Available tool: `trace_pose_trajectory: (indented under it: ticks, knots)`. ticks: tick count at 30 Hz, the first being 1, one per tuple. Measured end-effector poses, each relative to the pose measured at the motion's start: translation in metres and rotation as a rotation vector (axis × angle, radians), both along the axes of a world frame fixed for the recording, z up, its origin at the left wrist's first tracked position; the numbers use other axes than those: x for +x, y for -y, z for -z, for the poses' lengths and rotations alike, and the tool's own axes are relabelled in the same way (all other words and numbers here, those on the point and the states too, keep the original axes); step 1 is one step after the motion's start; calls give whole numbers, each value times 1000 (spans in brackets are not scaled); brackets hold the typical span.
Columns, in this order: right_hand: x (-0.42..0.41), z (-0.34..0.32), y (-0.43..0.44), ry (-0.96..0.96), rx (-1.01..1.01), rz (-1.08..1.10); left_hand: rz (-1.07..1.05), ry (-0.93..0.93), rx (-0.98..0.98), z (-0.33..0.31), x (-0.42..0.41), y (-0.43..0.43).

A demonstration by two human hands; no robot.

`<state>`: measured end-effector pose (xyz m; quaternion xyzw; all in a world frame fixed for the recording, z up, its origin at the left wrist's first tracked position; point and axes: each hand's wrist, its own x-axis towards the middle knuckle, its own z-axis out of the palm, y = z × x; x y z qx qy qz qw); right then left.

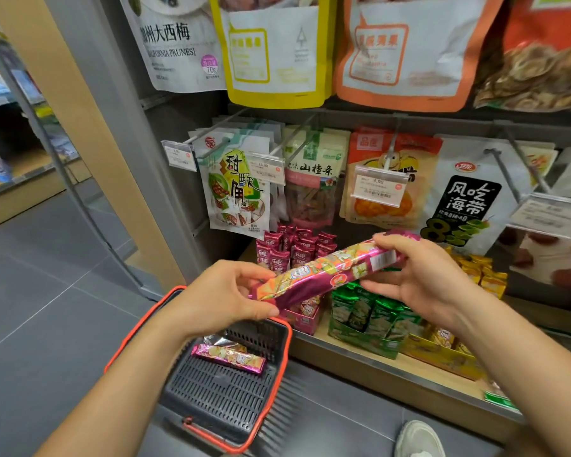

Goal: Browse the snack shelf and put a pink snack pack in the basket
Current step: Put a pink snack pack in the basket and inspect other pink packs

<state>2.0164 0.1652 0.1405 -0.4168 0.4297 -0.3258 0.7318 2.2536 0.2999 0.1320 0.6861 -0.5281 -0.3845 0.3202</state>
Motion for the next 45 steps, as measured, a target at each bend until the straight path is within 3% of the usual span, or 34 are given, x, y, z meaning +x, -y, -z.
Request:
trace_pose_trajectory:
  ticks: [3,8,10,15,21,23,26,31,36,38,41,45]
  knots:
    - [-7,2,2,-116,-3,-89,-101,-9,-61,-2,5,-1]
    - [-12,6,6,-16,21,-63,-334,-508,-212,1,15,4]
    - [-12,6,7,24,35,-36,-425,-615,-237,4,14,7]
    - [-9,10,7,48,56,-36,-551,-648,-305,11,12,12]
    - [-11,9,8,61,65,-23,-523,-613,-299,14,14,12]
    - [-13,7,10,32,33,-17,-422,-471,-238,12,15,10]
    - [-16,3,10,-11,-63,4,-114,17,-85,9,17,6]
    - [-12,3,5,-51,-190,63,139,363,108,21,1,12]
    - [-2,8,-3,-325,-538,44,273,713,144,42,-14,25]
    - [6,9,-7,-462,-740,-19,269,666,-11,42,-23,32]
    - [20,13,-16,-531,-904,-127,131,371,-267,33,-43,45]
    - [29,10,-9,-517,-803,-256,65,350,-348,29,-40,62]
